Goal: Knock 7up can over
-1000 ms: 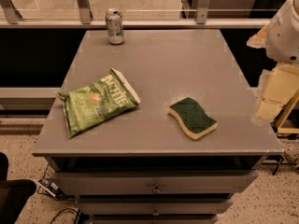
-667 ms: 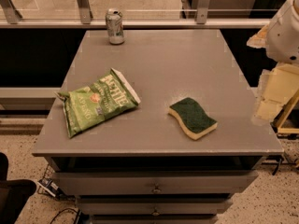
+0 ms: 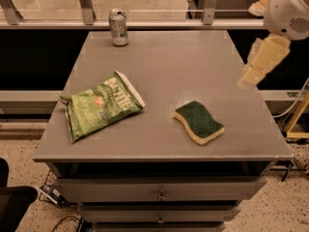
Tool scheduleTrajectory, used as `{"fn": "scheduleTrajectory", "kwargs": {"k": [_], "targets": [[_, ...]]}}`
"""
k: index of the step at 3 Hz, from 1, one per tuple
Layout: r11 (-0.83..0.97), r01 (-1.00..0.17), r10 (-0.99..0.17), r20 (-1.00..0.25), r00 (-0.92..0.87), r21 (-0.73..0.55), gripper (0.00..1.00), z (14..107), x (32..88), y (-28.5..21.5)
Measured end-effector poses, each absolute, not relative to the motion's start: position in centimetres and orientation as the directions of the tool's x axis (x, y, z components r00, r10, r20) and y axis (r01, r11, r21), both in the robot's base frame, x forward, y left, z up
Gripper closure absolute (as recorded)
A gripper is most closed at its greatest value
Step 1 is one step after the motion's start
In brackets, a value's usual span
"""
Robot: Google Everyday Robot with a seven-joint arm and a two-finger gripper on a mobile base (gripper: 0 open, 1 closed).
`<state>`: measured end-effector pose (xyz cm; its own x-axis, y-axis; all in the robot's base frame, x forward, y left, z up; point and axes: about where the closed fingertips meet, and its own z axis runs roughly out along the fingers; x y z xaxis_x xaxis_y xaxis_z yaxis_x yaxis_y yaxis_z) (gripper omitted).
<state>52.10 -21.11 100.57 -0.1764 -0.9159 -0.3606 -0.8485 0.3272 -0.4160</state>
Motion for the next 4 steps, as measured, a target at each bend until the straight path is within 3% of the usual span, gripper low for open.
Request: {"fn": "scheduleTrajectory", "kwargs": {"k": [1, 2, 3, 4], "targets": [[0.406, -0.781, -0.853, -0.504, -0.137, -0.476, 0.0, 102.2, 56.9, -20.4], [0.504, -0.747, -0.725, -0.682, -0.095, -0.433, 0.0, 101.6, 60.8, -18.0], [0.574, -0.758, -0.508, -0.861, -0.034, -0.309, 0.0, 100.5, 63.5, -13.0], [0.64, -0.728, -0.317, -0.947, 0.041, -0.246, 0.0, 103.1, 66.0, -9.8]]}}
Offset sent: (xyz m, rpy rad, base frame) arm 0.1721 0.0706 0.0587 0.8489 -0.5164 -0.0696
